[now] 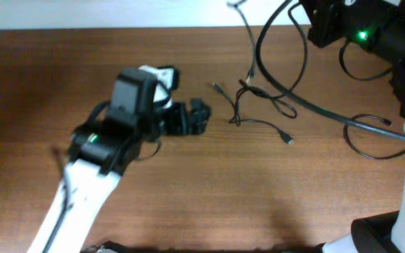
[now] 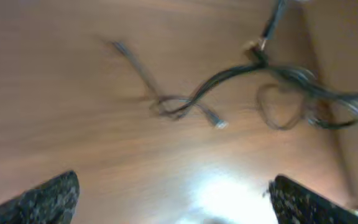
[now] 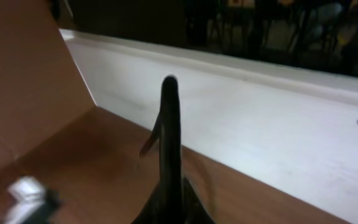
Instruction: Untangle cables
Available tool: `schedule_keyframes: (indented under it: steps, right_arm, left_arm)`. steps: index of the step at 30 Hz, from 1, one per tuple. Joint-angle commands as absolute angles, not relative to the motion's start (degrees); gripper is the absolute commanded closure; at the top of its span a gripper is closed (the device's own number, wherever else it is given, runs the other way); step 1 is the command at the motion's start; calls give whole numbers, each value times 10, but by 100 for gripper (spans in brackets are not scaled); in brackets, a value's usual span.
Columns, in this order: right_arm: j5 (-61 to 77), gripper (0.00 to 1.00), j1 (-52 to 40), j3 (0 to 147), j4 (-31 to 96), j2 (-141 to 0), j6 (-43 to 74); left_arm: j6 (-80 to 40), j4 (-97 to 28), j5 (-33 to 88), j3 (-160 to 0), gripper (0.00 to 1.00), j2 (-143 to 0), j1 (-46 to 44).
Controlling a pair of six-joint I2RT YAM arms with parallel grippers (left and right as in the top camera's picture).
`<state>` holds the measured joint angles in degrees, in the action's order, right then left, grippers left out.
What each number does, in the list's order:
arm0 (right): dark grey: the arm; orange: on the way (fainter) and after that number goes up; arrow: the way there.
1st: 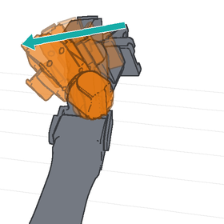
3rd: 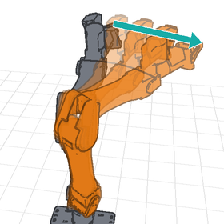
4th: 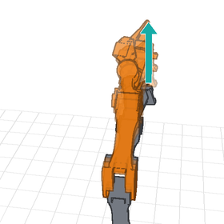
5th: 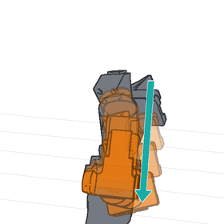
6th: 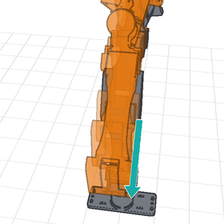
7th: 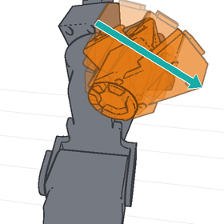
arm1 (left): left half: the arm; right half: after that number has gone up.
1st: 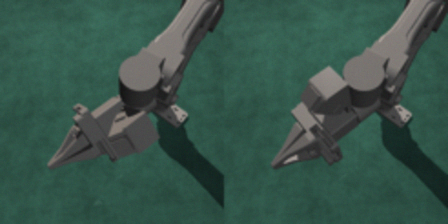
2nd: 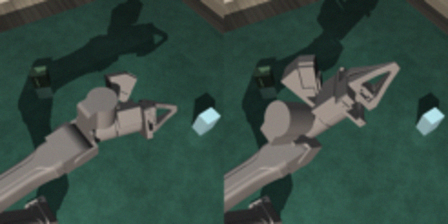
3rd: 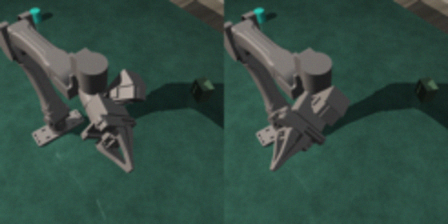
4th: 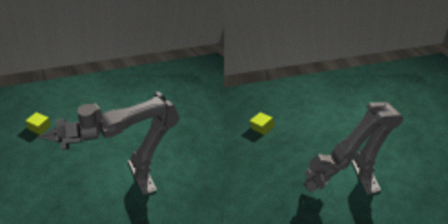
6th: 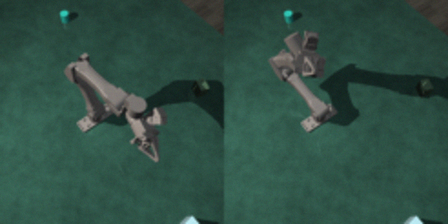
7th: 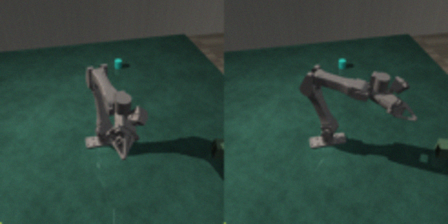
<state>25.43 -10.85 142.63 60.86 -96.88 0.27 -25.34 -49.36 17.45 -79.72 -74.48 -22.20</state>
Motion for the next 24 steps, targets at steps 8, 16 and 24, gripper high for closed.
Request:
schedule_keyframes:
  steps: [8,16,24]
  right_arm:
    - [359,96,-109,1437,596,-959,25]
    - [363,96,-108,1437,597,-959,25]
    - [363,96,-108,1437,611,-959,24]
  left_arm:
    - [-354,-292,377,-799,1,-891,-229]
    - [-245,-298,376,-799,1,-891,-252]
    - [-42,-348,356,-799,1,-891,-275]
